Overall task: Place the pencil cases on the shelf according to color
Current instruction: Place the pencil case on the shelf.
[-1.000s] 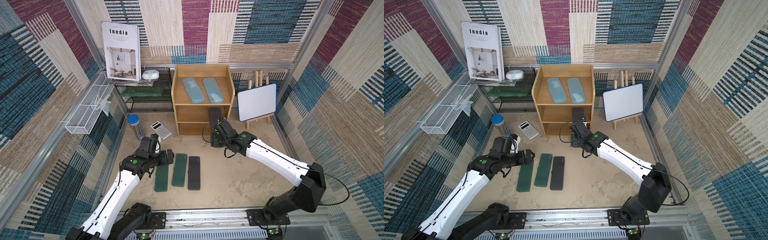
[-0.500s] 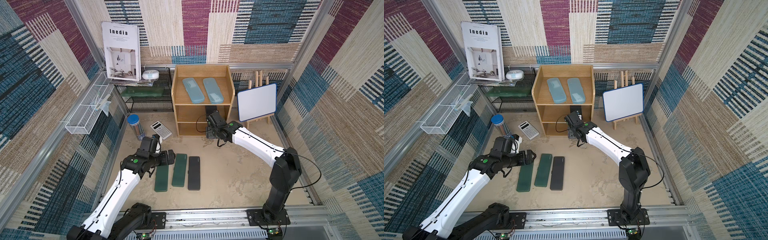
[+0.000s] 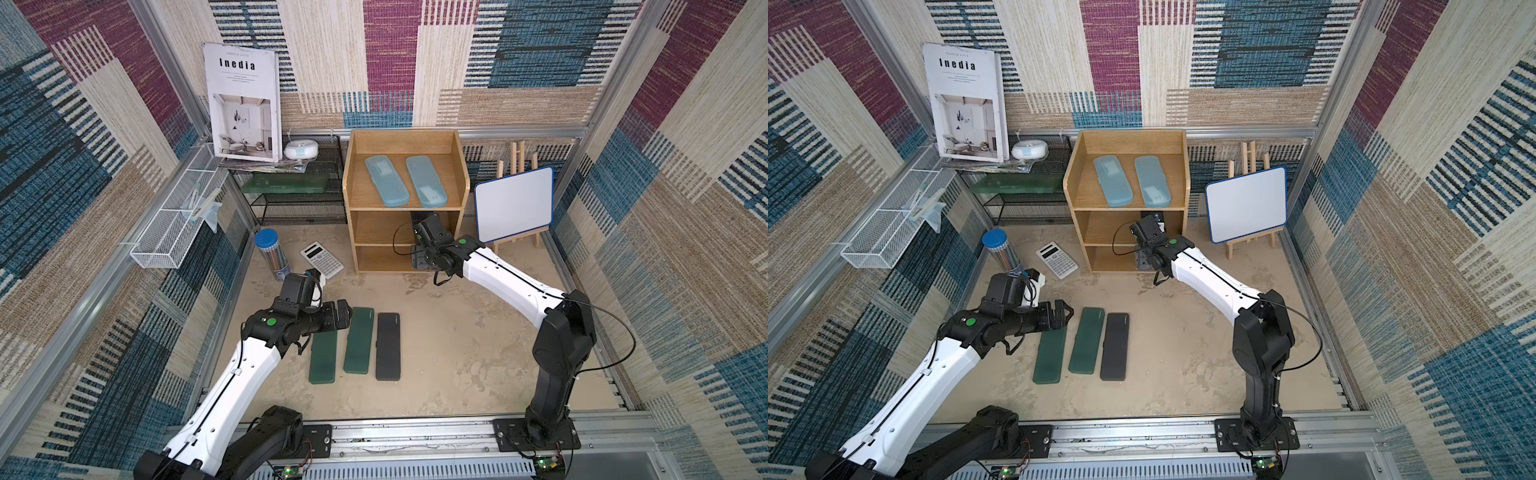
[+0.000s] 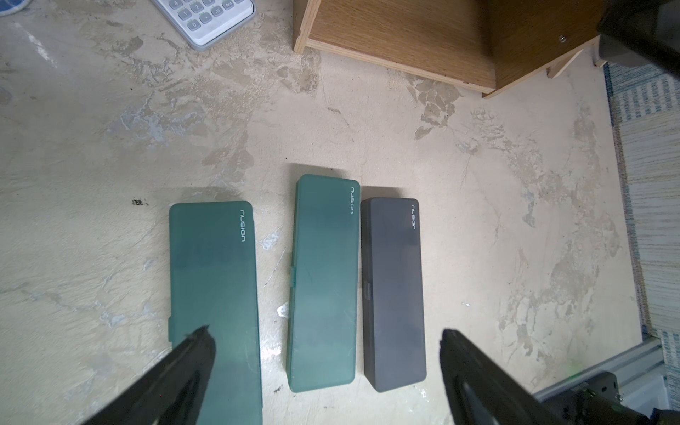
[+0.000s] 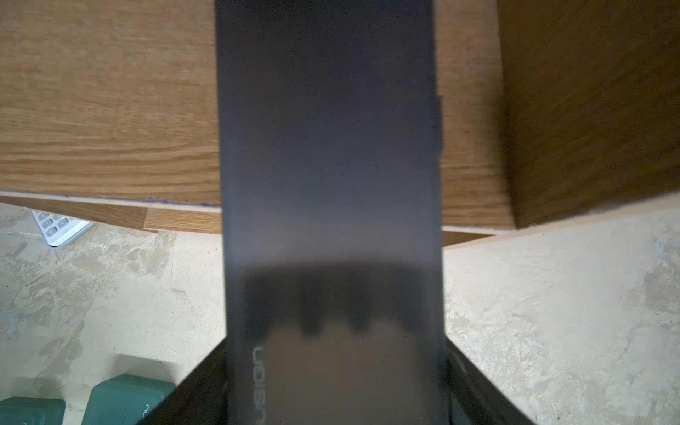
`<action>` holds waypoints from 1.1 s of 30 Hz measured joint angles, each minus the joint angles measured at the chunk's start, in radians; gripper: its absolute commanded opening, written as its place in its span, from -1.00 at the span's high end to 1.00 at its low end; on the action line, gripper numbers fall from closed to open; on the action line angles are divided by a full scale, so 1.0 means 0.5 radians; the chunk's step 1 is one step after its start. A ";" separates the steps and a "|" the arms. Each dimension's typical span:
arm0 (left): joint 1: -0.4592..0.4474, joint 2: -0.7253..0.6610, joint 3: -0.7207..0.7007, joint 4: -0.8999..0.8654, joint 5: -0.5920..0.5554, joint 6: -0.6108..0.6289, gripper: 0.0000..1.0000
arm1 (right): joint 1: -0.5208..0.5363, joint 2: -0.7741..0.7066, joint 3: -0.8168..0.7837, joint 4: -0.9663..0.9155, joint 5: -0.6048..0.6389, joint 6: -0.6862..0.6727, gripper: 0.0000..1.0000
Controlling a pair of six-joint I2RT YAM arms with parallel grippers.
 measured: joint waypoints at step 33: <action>0.001 0.002 0.000 0.000 0.004 0.000 -0.99 | 0.014 -0.649 -0.704 0.123 -0.301 0.018 0.18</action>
